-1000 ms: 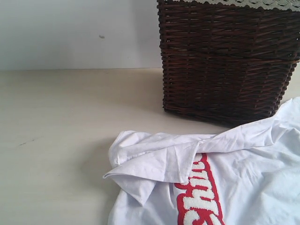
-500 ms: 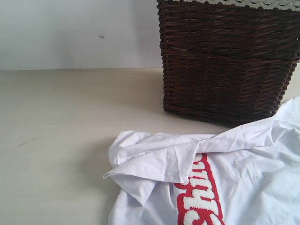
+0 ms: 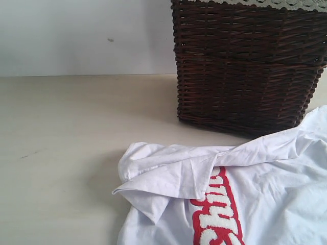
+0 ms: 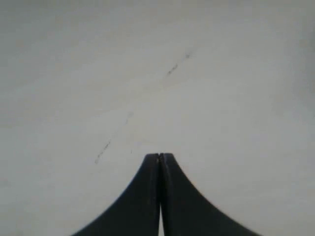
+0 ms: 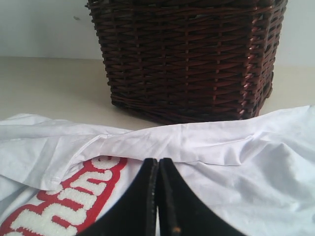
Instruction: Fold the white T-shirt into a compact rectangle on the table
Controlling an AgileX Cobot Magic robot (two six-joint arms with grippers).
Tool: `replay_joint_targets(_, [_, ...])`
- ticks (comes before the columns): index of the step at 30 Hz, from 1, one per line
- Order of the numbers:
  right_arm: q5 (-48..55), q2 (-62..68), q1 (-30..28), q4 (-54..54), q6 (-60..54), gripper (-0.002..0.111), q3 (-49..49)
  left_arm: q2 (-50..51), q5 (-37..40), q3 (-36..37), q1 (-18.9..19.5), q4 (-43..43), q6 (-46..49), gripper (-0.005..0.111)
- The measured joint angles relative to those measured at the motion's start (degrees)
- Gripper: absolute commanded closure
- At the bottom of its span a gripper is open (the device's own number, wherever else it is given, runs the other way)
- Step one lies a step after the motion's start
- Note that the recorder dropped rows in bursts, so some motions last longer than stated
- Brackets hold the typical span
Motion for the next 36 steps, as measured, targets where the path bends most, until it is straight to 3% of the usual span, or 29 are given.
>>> replay_joint_targets(7, [0.00,0.00,0.00,0.00,0.00,0.108,0.00,4.64,-1.45,-5.61,0.00,-7.12,-5.27,0.107])
replay_joint_targets(20, [0.00,0.00,0.00,0.00,0.00,0.108,0.00,11.34,-6.78,-5.74,0.00,-7.82,-7.90,0.107])
replay_joint_targets(25, [0.00,0.00,0.00,0.00,0.00,0.108,0.00,13.39,-4.58,-5.84,-0.58,-7.82,-4.90,0.107])
replay_joint_targets(31, [0.10,0.00,0.00,0.00,0.00,0.108,0.00,18.60,-4.32,-5.86,-8.80,-7.82,10.47,0.107])
replay_joint_targets(36, [0.10,0.00,0.00,0.00,0.00,0.108,0.00,19.97,-8.13,-6.11,-21.70,-7.82,15.90,0.107])
